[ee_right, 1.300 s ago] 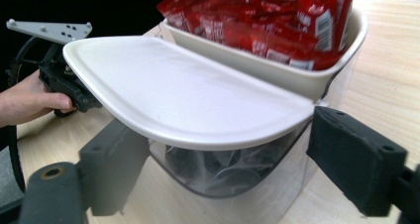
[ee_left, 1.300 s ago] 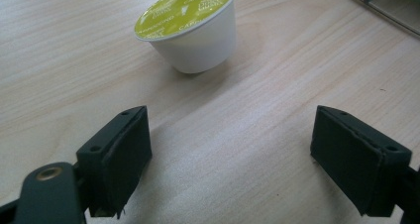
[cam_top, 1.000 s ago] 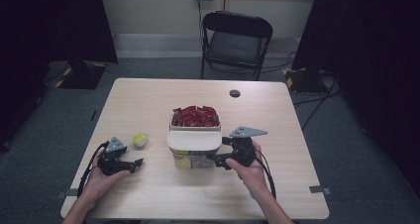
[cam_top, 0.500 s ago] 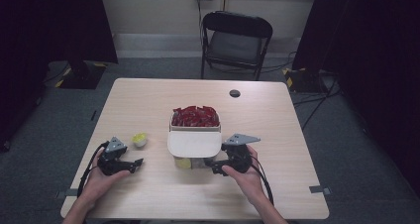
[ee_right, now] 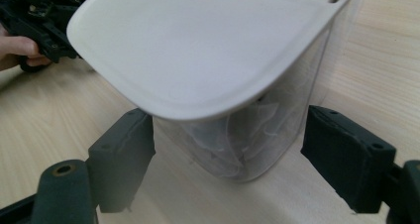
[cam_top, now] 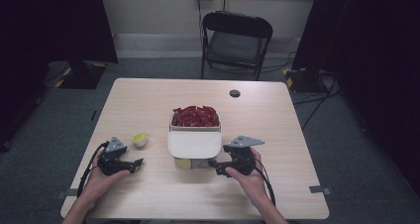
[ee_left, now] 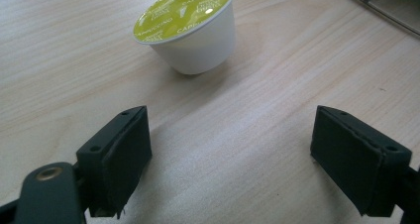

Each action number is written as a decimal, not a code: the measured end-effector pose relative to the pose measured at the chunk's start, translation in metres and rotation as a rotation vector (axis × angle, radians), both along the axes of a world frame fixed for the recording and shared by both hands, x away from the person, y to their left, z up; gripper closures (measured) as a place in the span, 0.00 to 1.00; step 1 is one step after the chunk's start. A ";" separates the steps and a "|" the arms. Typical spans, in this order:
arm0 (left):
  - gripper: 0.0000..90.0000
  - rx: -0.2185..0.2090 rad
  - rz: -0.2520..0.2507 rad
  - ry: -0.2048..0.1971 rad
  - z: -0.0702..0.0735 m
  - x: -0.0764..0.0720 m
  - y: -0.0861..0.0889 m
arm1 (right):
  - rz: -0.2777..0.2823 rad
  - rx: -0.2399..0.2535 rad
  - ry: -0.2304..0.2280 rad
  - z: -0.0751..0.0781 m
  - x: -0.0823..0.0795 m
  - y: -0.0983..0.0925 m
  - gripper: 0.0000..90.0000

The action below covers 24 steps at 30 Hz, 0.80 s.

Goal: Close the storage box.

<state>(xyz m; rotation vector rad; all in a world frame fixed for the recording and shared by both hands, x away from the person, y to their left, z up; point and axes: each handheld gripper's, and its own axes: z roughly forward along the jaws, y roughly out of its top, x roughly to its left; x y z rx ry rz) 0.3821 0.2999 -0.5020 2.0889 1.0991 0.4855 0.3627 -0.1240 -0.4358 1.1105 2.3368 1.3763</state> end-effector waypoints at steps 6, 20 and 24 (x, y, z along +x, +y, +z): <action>0.17 0.000 0.000 0.000 0.000 0.000 0.000 | -0.038 -0.003 -0.008 0.005 -0.004 -0.019 0.22; 0.17 0.000 0.022 -0.002 0.000 0.002 0.001 | -0.164 0.028 -0.040 0.020 0.012 -0.061 0.21; 0.17 0.000 0.024 0.000 0.000 0.004 0.002 | -0.196 -0.005 -0.024 0.012 0.019 -0.072 0.21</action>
